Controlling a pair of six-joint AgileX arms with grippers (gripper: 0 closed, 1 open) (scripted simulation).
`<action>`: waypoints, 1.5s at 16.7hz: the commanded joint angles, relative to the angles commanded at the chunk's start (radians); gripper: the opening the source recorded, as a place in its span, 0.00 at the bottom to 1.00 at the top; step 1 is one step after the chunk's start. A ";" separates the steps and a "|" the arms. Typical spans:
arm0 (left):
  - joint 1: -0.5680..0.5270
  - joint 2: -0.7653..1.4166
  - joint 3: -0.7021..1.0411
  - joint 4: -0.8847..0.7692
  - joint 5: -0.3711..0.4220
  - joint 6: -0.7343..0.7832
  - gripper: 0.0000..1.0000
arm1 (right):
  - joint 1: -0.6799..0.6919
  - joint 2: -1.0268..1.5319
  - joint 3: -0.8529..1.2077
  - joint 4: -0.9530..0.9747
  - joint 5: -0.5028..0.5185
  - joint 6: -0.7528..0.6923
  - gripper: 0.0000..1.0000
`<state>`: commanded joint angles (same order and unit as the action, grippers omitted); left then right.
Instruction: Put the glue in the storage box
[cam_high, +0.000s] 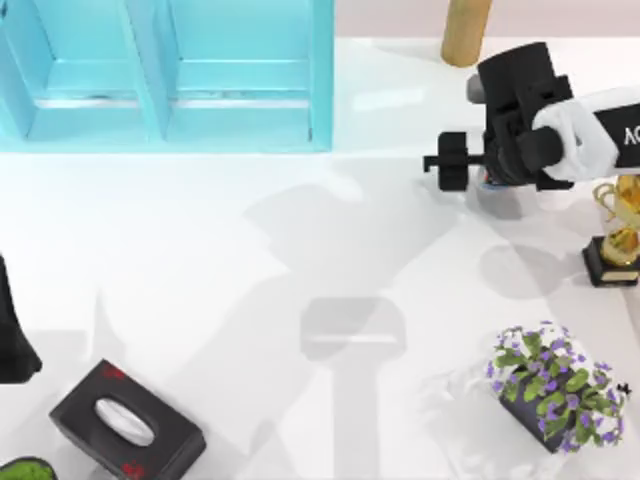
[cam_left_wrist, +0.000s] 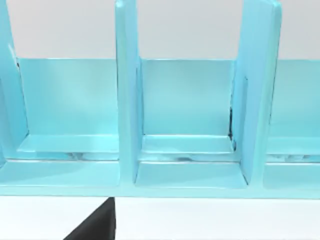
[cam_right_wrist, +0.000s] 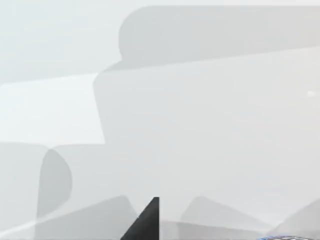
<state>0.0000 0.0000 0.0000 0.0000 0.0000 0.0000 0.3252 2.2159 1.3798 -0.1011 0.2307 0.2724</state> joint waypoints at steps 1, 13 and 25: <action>0.000 0.000 0.000 0.000 0.000 0.000 1.00 | 0.000 0.000 0.000 0.000 0.000 0.000 0.47; 0.000 0.000 0.000 0.000 0.000 0.000 1.00 | 0.000 0.000 0.000 0.000 0.000 0.000 0.00; 0.000 0.000 0.000 0.000 0.000 0.000 1.00 | 0.001 -0.084 0.105 -0.189 0.001 0.001 0.00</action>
<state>0.0000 0.0000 0.0000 0.0000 0.0000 0.0000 0.3264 2.1319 1.4846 -0.2906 0.2318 0.2734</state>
